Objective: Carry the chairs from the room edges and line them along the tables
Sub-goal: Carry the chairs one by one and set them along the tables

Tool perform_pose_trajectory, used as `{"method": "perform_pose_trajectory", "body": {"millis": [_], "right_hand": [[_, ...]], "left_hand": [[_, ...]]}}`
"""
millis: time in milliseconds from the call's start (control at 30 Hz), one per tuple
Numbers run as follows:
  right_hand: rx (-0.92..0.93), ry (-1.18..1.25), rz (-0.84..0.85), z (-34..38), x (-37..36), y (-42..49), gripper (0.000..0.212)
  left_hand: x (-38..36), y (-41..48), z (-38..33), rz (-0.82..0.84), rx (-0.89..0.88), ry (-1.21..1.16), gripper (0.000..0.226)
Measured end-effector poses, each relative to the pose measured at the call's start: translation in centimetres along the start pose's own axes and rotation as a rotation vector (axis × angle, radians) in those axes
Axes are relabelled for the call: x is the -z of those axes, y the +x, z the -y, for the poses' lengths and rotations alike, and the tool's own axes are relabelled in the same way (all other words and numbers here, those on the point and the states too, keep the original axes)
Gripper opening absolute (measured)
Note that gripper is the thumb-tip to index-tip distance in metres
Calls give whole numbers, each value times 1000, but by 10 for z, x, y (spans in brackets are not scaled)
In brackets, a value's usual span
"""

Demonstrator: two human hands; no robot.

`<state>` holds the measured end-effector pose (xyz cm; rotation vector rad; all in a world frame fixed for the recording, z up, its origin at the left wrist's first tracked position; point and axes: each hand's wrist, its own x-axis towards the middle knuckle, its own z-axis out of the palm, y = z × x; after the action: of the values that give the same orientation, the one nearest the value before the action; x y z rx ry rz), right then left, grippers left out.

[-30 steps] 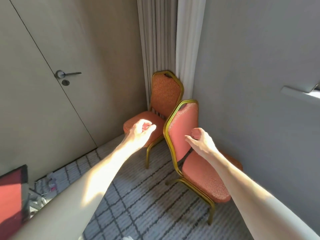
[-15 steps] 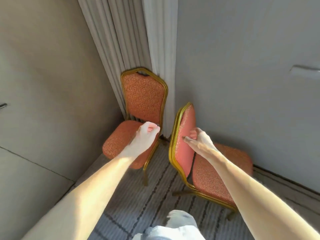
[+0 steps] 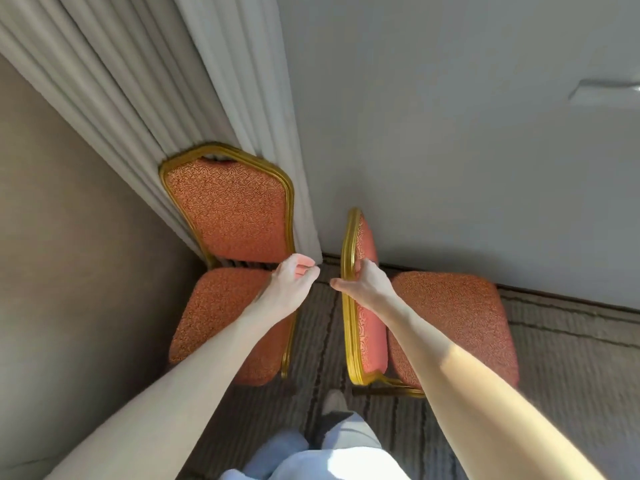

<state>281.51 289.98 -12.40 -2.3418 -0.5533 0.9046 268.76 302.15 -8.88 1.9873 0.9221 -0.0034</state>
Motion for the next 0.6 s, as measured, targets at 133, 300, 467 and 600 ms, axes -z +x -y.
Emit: {"method": "perform_pose_trajectory", "body": {"millis": [133, 300, 467, 600], "right_hand": [[-109, 2, -16, 6, -11, 16, 36], [-127, -20, 77, 9, 5, 18, 33], [-124, -20, 72, -4, 47, -2, 27], [-193, -27, -15, -17, 94, -26, 27]], "left_hand": [[10, 29, -6, 81, -39, 52, 28], [13, 77, -26, 199, -218, 245, 33], [-19, 109, -72, 254, -593, 434, 30], [-66, 108, -116, 376, -895, 506, 29]]}}
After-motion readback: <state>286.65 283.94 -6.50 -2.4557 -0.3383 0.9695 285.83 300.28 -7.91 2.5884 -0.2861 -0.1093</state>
